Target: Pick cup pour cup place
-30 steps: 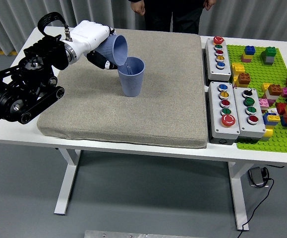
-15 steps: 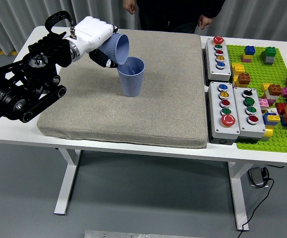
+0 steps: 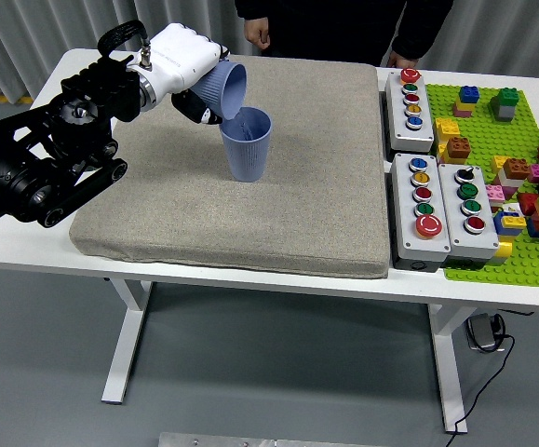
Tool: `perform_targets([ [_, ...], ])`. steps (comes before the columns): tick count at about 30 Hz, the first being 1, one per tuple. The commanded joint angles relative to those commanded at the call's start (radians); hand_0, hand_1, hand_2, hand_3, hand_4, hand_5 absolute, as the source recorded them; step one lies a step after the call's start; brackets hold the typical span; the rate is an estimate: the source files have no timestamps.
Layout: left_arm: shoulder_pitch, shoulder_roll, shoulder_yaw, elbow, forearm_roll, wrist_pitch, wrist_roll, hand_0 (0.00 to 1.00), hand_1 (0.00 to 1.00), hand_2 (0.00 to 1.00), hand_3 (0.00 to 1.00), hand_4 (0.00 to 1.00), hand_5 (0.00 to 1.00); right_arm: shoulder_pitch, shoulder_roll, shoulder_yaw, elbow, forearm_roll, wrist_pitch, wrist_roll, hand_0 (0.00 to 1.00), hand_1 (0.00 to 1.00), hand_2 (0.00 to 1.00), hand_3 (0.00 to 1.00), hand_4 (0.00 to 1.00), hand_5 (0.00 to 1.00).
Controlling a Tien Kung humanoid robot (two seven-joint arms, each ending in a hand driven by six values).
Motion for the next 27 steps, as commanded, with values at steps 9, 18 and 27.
perform_targets([
  [9,-0.015,0.001,0.033,-0.011,0.034,0.003,0.0,0.614,0.569,0.536,0.525,0.84,0.288,-0.001,0.0,0.001,0.0,-0.001,-0.001,0.0,0.694,0.616,0.59,0.59,0.002,0.243],
  [18,-0.033,0.009,0.057,-0.023,0.064,0.008,0.006,0.613,0.569,0.535,0.524,0.838,0.287,0.0,0.001,-0.002,0.0,0.004,-0.002,0.0,0.695,0.616,0.591,0.59,0.002,0.245],
  [27,-0.019,0.016,0.059,-0.014,-0.057,0.028,-0.01,0.612,0.569,0.534,0.529,0.835,0.287,-0.005,0.003,0.002,0.0,-0.003,-0.001,-0.002,0.694,0.616,0.591,0.59,0.002,0.241],
])
